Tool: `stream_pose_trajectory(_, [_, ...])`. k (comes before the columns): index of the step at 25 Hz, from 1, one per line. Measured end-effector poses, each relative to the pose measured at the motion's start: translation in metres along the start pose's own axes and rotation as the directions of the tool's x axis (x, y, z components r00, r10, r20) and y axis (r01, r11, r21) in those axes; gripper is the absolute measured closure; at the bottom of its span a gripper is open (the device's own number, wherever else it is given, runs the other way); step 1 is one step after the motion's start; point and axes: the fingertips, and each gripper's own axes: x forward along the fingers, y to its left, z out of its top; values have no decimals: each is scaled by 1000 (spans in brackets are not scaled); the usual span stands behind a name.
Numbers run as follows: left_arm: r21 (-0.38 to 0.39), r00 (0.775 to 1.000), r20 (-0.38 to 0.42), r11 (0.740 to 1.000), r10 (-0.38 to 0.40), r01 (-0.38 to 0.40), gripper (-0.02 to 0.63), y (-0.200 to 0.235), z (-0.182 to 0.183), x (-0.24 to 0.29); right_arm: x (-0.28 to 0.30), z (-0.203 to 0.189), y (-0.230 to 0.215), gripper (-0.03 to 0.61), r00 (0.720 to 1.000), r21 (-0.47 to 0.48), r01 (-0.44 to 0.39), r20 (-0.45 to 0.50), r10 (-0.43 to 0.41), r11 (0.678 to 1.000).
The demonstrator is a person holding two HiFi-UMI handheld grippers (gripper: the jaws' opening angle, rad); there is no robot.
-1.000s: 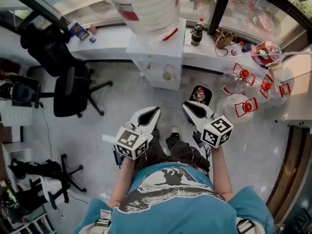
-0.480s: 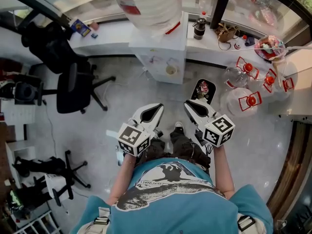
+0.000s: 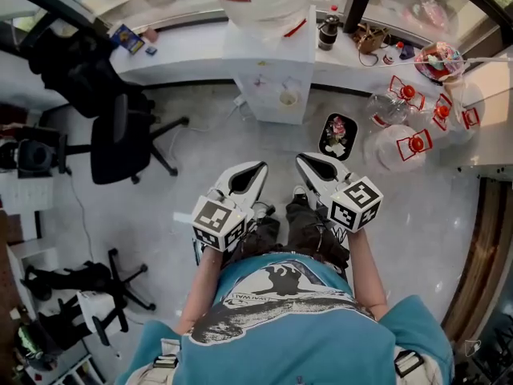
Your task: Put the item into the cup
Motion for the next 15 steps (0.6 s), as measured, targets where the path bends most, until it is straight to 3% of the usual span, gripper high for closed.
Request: stream_pose_trajectory(15, [48,996,15,995,-90,89,600,8,-28,-86,16,-34,102,581,995,-21,79,55,-78,997])
